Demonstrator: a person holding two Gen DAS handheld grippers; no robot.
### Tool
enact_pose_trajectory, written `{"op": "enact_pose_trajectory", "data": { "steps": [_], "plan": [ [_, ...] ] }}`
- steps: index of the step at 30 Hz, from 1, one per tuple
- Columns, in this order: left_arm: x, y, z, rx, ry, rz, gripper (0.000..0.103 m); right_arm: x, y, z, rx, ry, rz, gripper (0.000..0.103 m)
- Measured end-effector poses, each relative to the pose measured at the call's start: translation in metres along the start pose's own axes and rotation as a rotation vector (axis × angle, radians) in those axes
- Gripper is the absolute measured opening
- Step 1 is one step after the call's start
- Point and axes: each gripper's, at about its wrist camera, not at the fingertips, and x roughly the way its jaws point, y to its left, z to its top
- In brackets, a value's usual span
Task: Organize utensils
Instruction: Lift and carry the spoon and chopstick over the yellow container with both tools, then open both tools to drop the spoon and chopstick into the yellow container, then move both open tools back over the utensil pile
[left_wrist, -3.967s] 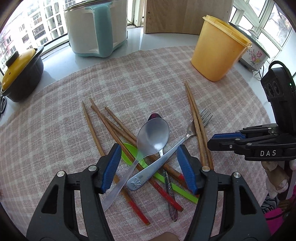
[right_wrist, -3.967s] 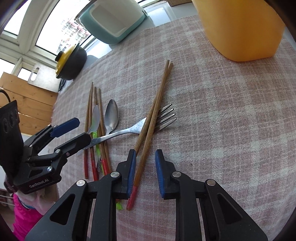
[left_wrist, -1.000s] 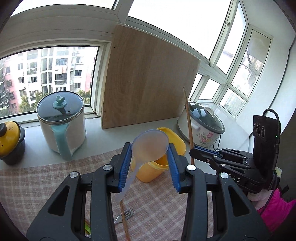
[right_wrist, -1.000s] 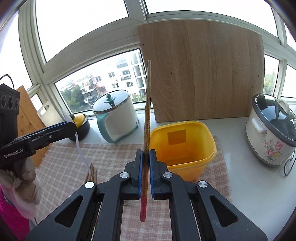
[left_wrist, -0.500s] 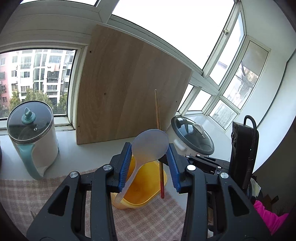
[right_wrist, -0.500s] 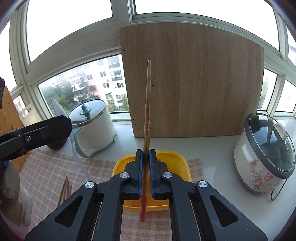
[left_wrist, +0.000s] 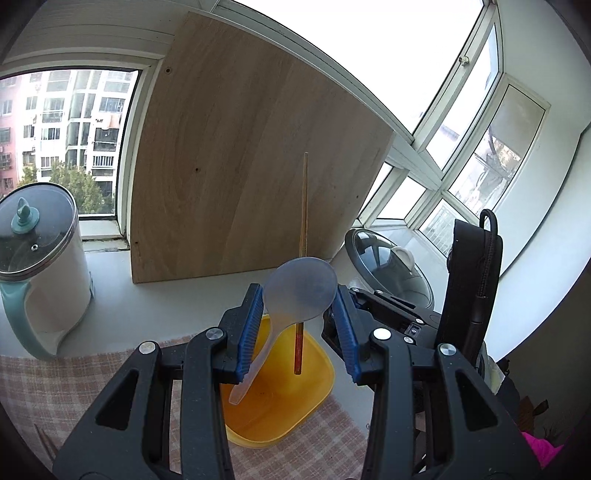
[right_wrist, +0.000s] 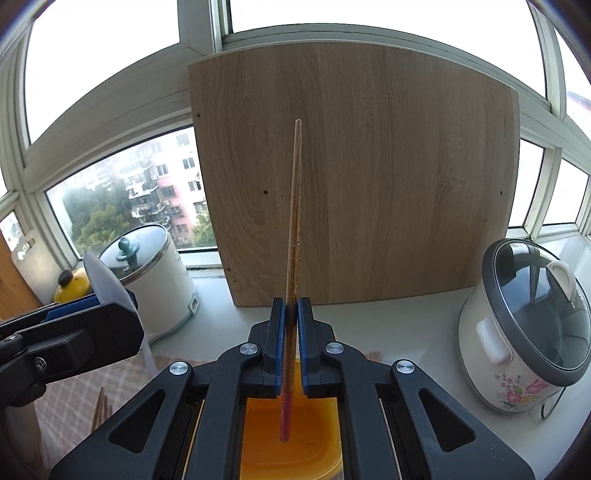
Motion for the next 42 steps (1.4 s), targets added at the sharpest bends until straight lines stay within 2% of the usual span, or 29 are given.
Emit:
{"op": "enact_pose_trajectory", "data": {
  "steps": [11, 20, 22, 24, 25, 35, 42],
  "plan": [
    [0.016, 0.016, -0.025, -0.009, 0.074, 0.05, 0.039, 0.01, -0.003, -0.027, -0.001, 0.084, -0.007, 0.005],
    [0.006, 0.013, -0.034, 0.023, 0.09, 0.087, 0.039, 0.002, -0.003, -0.04, -0.009, 0.127, -0.039, 0.006],
    [0.004, 0.014, -0.035, 0.019, 0.097, 0.088, 0.039, -0.001, -0.004, -0.041, -0.007, 0.131, -0.042, 0.007],
    [0.001, 0.015, -0.037, 0.018, 0.097, 0.089, 0.039, -0.005, -0.006, -0.043, -0.001, 0.132, -0.045, 0.023],
    [-0.001, 0.014, -0.037, 0.02, 0.096, 0.09, 0.039, -0.008, -0.006, -0.044, 0.003, 0.128, -0.046, 0.026],
    [-0.034, 0.014, -0.036, 0.032, 0.063, 0.097, 0.039, -0.038, 0.0, -0.053, 0.011, 0.117, -0.041, 0.027],
    [-0.063, 0.023, -0.043, 0.024, 0.051, 0.134, 0.039, -0.059, 0.011, -0.061, -0.005, 0.108, -0.041, 0.028]
  ]
}}
